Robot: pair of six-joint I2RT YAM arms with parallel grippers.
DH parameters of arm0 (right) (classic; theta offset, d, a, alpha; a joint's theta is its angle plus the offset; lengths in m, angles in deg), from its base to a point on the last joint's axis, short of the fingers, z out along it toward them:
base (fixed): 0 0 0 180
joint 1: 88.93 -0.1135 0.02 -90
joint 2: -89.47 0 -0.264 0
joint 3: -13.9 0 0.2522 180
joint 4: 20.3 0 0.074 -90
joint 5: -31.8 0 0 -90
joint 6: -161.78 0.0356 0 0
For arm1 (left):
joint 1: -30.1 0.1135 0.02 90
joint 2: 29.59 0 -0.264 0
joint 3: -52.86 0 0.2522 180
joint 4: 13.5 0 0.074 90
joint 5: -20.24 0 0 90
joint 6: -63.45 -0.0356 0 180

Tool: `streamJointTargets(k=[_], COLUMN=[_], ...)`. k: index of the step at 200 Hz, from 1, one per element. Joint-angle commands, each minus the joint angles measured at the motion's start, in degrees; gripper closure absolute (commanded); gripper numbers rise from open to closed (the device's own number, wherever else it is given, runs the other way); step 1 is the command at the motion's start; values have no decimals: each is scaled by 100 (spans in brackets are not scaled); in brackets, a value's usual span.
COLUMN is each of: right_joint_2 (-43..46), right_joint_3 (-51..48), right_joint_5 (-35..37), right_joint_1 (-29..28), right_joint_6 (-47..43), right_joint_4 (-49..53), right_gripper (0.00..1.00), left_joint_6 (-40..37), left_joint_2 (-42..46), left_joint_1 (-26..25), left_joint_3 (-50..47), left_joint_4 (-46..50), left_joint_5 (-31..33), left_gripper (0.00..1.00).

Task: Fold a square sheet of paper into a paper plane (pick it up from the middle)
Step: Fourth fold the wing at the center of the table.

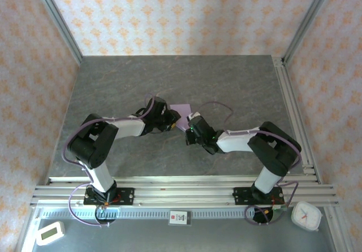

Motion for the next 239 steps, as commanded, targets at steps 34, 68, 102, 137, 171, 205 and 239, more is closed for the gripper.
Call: streamJointTargets(k=[34,68,102,137,171,205,239], right_joint_2=[203,307,372,492,536,511,489], right_joint_3=[-395,-531,-564,-612,-628,-665,-658], right_joint_5=[-1216,-1520,-1636,-1780,-1902,-1923,-1941], right_joint_1=[394,576,596,597,602,611,622], right_joint_6=[429,559,620,696,673,675,691], right_joint_4=[-659,-820,-894,-1006,-1005,-1057,-1089], right_gripper=[100,100,100,100,100,100,100], left_joint_6=[-614,-873,-941,-1060,-1120,-1192,-1195], left_joint_2=[465,626,525,337,178,59,-26], left_joint_1=[74,76,44,-95,-172,-270,-359], left_joint_3=[193,165,244,518,662,762,692], left_joint_4=[341,511,549,672,654,843,908], left_joint_5=[407,592,567,577,567,591,644], left_gripper=[50,49,48,46,45,45,44])
